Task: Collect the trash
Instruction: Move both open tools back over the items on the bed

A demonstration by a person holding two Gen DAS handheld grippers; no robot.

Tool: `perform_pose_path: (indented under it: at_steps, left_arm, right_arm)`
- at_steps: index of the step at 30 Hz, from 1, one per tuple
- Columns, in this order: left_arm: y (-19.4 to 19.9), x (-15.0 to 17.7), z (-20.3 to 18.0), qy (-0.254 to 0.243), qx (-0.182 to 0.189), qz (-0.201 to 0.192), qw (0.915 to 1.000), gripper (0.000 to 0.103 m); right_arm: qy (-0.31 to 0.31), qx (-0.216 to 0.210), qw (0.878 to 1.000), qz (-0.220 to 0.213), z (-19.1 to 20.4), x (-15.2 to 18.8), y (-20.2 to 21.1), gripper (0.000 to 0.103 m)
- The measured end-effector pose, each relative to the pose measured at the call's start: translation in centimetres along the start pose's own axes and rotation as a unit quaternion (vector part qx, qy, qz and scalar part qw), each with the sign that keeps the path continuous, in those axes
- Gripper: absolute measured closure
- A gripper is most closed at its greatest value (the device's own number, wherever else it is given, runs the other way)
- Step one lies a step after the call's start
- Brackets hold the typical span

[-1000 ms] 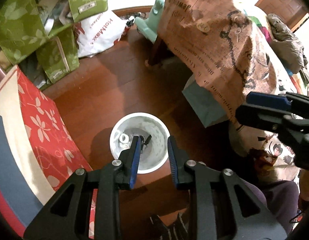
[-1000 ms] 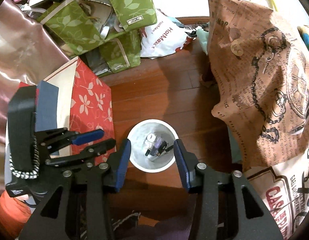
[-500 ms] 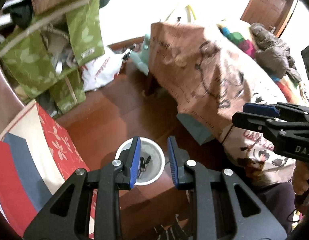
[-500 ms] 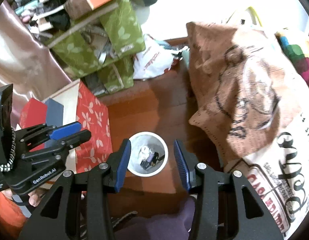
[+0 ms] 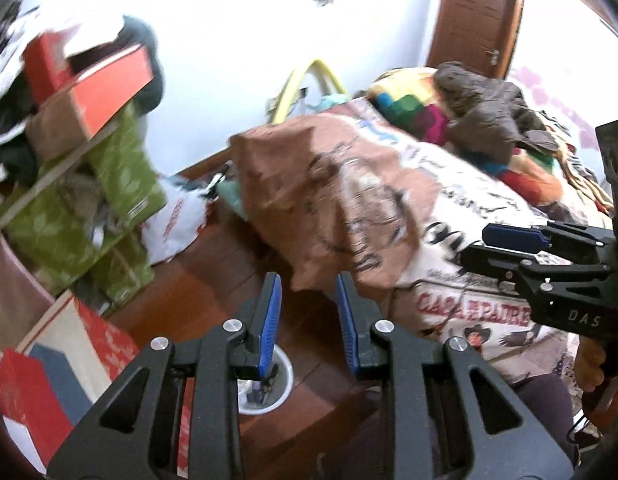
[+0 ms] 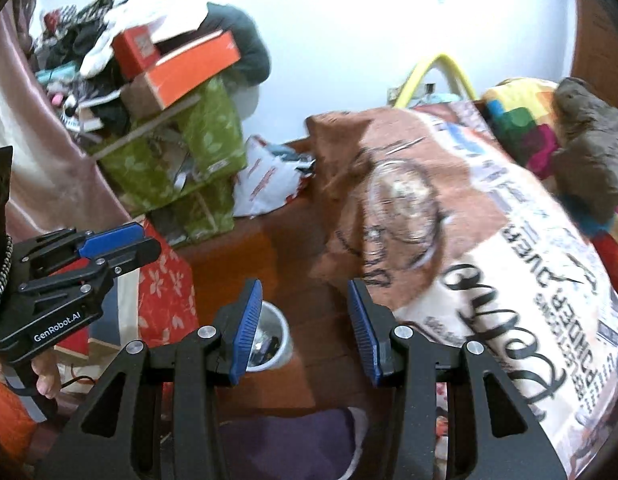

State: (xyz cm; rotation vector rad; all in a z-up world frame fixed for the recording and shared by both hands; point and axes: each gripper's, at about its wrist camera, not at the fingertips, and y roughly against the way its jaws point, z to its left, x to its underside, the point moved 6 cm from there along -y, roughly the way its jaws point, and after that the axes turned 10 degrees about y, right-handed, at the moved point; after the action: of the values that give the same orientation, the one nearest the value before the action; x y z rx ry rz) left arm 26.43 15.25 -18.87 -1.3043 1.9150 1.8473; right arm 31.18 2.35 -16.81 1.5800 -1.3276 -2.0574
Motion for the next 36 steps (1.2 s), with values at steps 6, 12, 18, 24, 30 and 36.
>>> perform_pose_path:
  at_steps: [6, 12, 18, 24, 30, 36]
  left_arm:
    - [-0.7, -1.1, -7.4, -0.049, 0.029, -0.007, 0.9984, 0.066]
    - [-3.0, -1.9, -14.1, -0.086, 0.064, 0.001, 0.9943, 0.06]
    - [-7.3, -2.5, -20.7, -0.122, 0.099, 0.025, 0.9872, 0.058]
    - [-12.2, -2.0, -25.9, -0.156, 0.118, 0.051, 0.9793, 0.058]
    - [-17.9, -1.7, -30.0, -0.172, 0.134, 0.091, 0.9716, 0.058]
    - [-23.5, -1.1, -33.6, -0.194, 0.139, 0.121, 0.9634, 0.058]
  right_arm:
    - [-0.025, 0.042, 0.998, -0.025, -4.8, 1.5, 3.3, 0.062]
    - [-0.063, 0.092, 0.993, -0.029, -10.8, 3.9, 5.2, 0.062]
    - [-0.124, 0.131, 0.983, -0.015, -17.5, 7.4, 5.8, 0.061]
    - [-0.182, 0.163, 0.97, 0.003, -24.3, 10.8, 6.0, 0.061]
    - [-0.21, 0.18, 0.961, 0.027, -29.8, 12.6, 4.9, 0.061]
    - [-0.231, 0.174, 0.956, 0.057, -34.9, 13.9, 2.0, 0.061]
